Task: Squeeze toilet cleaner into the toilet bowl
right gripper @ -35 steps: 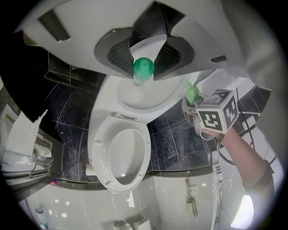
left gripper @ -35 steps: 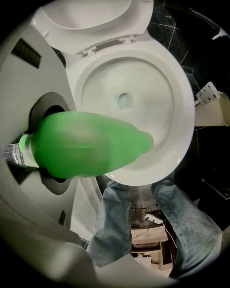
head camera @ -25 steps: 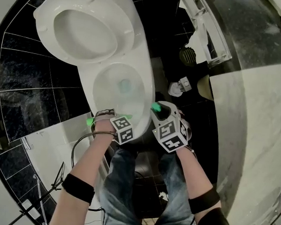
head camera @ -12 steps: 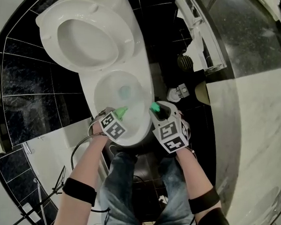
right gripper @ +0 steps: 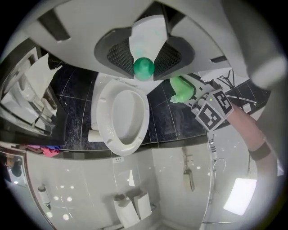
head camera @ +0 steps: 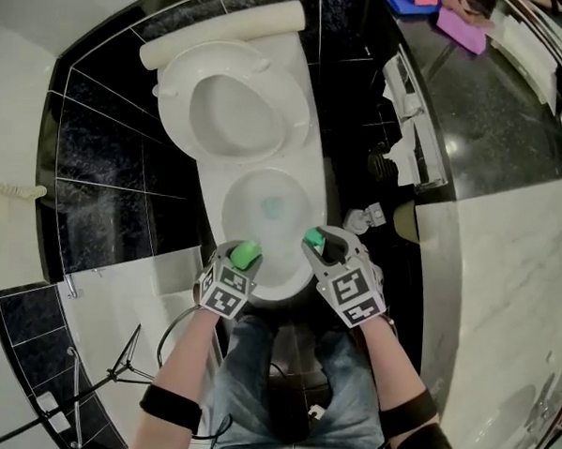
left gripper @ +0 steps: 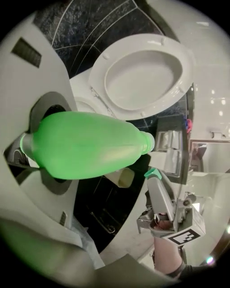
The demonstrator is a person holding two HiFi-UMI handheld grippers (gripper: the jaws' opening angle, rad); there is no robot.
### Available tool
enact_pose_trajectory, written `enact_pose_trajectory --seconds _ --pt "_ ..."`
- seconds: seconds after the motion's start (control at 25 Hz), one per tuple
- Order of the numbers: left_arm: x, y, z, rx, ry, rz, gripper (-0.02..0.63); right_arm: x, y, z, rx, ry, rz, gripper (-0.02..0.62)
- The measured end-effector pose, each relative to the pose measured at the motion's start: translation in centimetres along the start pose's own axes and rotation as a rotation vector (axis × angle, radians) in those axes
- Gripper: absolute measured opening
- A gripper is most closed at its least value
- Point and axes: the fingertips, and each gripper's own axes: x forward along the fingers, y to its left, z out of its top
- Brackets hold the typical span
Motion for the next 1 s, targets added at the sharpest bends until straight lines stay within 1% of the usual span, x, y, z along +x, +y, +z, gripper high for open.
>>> enact_pose_trajectory --seconds 0.12,0.32,0.44,0.6,0.76,0.88,1.0 --pt "-4.2 0.2 1.7 -0.046 -0.070 0.034 0.170 -1.7 1.5 3.3 -0.012 -0.021 0.023 0.156" --pt "-12.2 -0.7 5.4 -0.082 -0.167 0.072 0.170 -5.9 4.6 9.3 -0.063 -0.077 0.086 0.156" --pt "-17.5 -1.8 7.2 -0.103 -0.201 0.087 0.172 -9.5 7.0 13.7 -0.094 -0.123 0.137 0.156" --pt "-25.1 -3.2 10.3 -0.097 -0.254 0.113 0.172 -14.6 9.9 19.5 -0.144 -0.172 0.192 0.156" --pt "-31.8 -4.3 13.0 -0.111 -0.286 0.137 0.172 -19.2 12.3 24.8 -0.164 -0.226 0.256 0.156" --pt "-36.3 -5.6 14.4 -0.111 -0.305 0.152 0.173 -22.3 14.4 27.2 -0.178 -0.246 0.308 0.156" --pt "-39.8 -7.0 15.1 -0.113 -0.347 0.156 0.173 -24.8 15.9 28.8 -0.211 -0.257 0.334 0.156"
